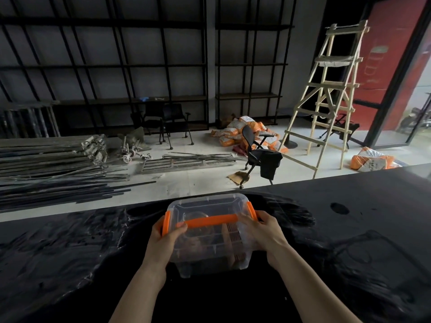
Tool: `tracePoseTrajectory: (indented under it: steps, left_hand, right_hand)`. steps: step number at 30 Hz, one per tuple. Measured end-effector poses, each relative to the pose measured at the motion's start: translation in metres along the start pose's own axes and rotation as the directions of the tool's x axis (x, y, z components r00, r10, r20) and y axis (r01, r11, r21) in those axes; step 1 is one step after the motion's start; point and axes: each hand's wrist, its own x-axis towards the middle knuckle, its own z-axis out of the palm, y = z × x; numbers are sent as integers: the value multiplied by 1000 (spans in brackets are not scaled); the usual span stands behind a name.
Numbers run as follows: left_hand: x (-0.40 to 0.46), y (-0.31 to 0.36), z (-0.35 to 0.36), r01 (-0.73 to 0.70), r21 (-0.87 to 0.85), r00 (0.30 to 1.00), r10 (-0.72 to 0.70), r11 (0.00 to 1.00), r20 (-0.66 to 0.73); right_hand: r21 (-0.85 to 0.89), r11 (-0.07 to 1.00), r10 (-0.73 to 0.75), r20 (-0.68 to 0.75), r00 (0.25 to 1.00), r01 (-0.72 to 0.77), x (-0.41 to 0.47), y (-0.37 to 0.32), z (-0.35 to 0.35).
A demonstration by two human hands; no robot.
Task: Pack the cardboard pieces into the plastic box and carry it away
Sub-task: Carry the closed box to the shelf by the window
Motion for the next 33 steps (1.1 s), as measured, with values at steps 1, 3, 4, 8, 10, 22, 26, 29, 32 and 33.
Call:
tracePoseTrajectory:
  steps: [1, 3, 4, 8, 10, 22, 26, 29, 32, 33]
  left_hand:
    - [4, 6, 6, -21, -5, 1000, 21, 1000, 18]
    - [8, 17, 21, -54, -3, 996, 54, 999, 67]
    - [9, 22, 30, -70, 1, 994, 69, 998, 83]
    - [10, 32, 77, -86, 39, 976, 76, 996, 204]
    - [5, 29, 108, -77, 43, 952, 61, 996, 299]
    - [-139, -48, 304, -50, 85, 564, -42, 995, 825]
    - [-214, -90, 348, -102, 72, 406, -24, 992, 914]
    - [-267, -140, 365, -180, 72, 300, -16, 981, 954]
    - [-316, -205, 380, -190, 85, 146, -57, 978, 988]
    - [-332, -230, 386, -209, 102, 122, -77, 973, 990]
  right_hand:
    - [0, 1000, -11, -15, 1000, 11, 0, -6, -7]
    - [7, 999, -31, -54, 998, 32, -2, -17, -22]
    - [16, 999, -37, -78, 996, 38, -4, -21, -30]
    - [36, 999, -16, -220, 975, 25, -21, -24, -72]
    - [41, 999, 7, -310, 951, 7, -33, -17, -101]
    - [87, 991, 134, -774, 619, -106, -209, 85, -289]
    - [140, 987, 163, -854, 494, -84, -284, 141, -327]
    - [181, 978, 206, -908, 365, -102, -338, 194, -343]
    - [242, 966, 257, -930, 263, -90, -389, 259, -355]
    - [265, 959, 280, -931, 232, -96, -403, 282, -357]
